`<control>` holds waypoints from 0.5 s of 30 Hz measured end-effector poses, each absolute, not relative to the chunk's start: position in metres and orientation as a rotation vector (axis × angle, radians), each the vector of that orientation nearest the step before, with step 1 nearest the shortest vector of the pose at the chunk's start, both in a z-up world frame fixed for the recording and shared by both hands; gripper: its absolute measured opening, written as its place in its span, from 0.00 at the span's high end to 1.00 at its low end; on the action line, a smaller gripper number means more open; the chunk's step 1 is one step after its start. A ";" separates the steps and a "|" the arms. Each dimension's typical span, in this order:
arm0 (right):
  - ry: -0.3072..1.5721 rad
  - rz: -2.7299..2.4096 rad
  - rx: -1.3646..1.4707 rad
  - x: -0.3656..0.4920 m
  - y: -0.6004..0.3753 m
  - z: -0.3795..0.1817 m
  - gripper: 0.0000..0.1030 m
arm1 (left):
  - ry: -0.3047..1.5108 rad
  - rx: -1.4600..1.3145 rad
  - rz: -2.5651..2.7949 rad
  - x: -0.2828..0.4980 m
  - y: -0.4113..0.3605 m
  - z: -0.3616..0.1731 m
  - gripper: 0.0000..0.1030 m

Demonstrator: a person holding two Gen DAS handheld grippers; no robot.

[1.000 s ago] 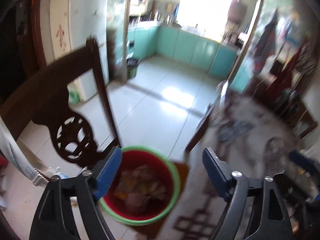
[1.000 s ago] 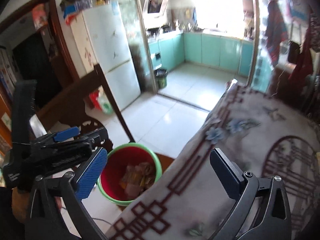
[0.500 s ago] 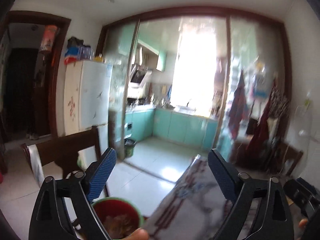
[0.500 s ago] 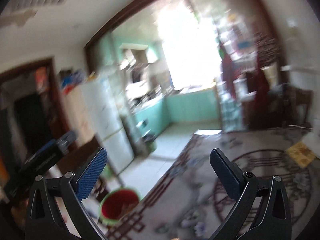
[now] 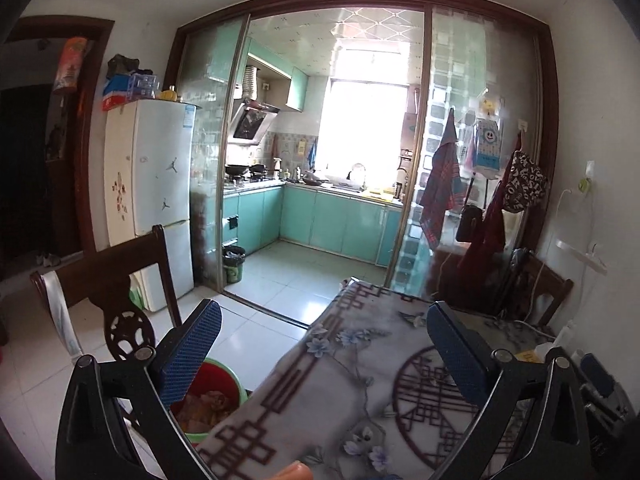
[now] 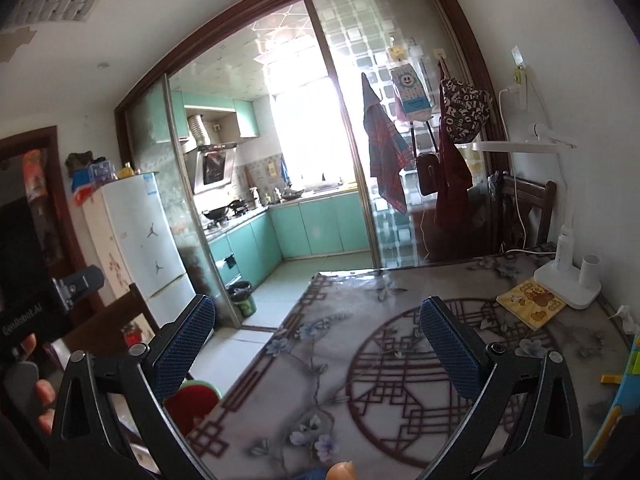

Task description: Collect trash

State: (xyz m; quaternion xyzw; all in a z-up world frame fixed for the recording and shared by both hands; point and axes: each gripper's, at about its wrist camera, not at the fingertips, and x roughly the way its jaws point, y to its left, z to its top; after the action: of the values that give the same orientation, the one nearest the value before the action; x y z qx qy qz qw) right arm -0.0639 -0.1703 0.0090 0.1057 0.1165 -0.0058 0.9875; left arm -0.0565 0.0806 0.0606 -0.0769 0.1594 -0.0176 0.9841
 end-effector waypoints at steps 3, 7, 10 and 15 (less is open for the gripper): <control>0.261 0.019 0.185 -0.069 -0.171 0.006 0.00 | 0.339 -0.172 -0.050 -0.058 0.076 0.062 0.00; 0.326 0.006 0.134 -0.064 -0.167 0.000 0.00 | 0.332 -0.132 -0.035 -0.062 0.069 0.061 0.00; 0.374 -0.003 0.109 -0.060 -0.167 -0.006 0.00 | 0.318 -0.127 -0.034 -0.065 0.068 0.059 0.00; 0.396 0.012 0.125 -0.060 -0.172 -0.010 0.00 | 0.308 -0.125 -0.018 -0.062 0.071 0.059 0.00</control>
State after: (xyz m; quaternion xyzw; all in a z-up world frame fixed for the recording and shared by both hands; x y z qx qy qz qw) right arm -0.0596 -0.1716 -0.0103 0.0618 0.1964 0.0060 0.9786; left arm -0.0625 0.0715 0.0587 -0.0620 0.1534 -0.0090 0.9862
